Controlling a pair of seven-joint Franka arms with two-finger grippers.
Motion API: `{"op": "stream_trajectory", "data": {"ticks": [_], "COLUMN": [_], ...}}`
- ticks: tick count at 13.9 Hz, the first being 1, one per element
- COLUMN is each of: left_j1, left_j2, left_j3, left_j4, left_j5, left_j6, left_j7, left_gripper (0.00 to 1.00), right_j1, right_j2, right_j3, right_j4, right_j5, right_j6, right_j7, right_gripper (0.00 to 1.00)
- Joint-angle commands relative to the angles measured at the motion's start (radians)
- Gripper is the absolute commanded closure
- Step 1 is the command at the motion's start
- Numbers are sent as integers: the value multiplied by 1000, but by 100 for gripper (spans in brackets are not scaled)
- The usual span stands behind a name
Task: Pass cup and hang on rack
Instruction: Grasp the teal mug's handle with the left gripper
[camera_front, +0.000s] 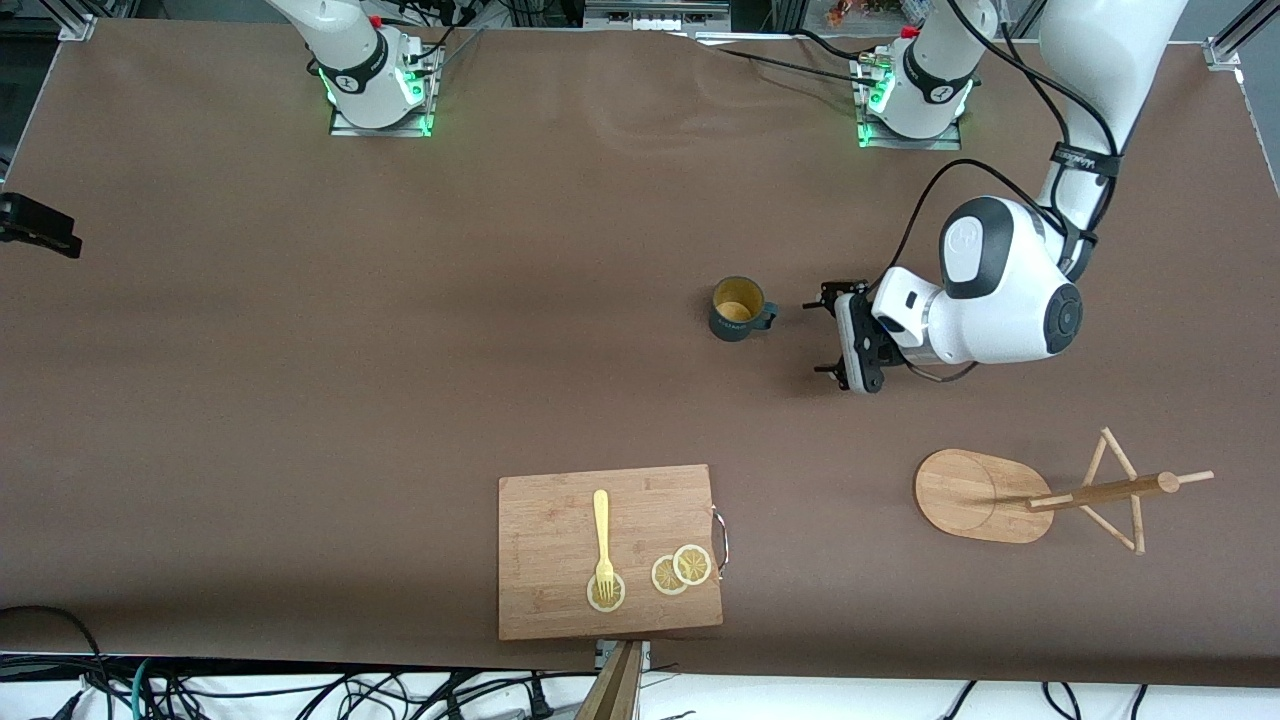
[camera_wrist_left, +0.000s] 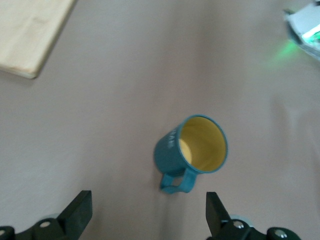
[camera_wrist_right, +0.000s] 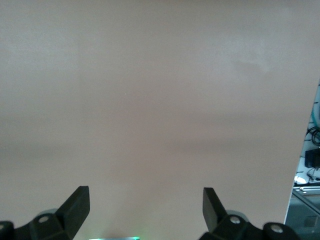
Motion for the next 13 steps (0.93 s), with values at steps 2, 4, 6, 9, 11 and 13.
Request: {"op": "stream_trajectory", "data": {"ticks": [2,4,6,9,11,13], "left_j1": [61,61,82,85,91,98], "left_j2": [-42,-27,47,140,191,269], "left_j3": [-15,-14,-14,-15,-14,-14], "left_j4": [-159,-212,-226,-217,-213,-188], "left_j5": [-257,-369,-452,-594,-657,-706], "left_j6": [11,8,-2,-8,-32,-70], "left_j7": [463,676,866,1054,1105,1186], "left_gripper": [0,0,0,0,0,2], "right_j1": [-60,-64,-69,-64,-64,-66], "right_j2": [-93,-97,-97,-79,-73,-71], "right_j3": [42,80,83,82,82,80], "right_j4": [-101,-107,-106,-92,-84,-83], "right_j5": [14,11,13,22,24,25], "right_j6": [29,23,15,5,6,6], "right_j7": [-1,-4,-22,-13,-13,-11], "right_gripper": [0,0,0,0,0,0]}}
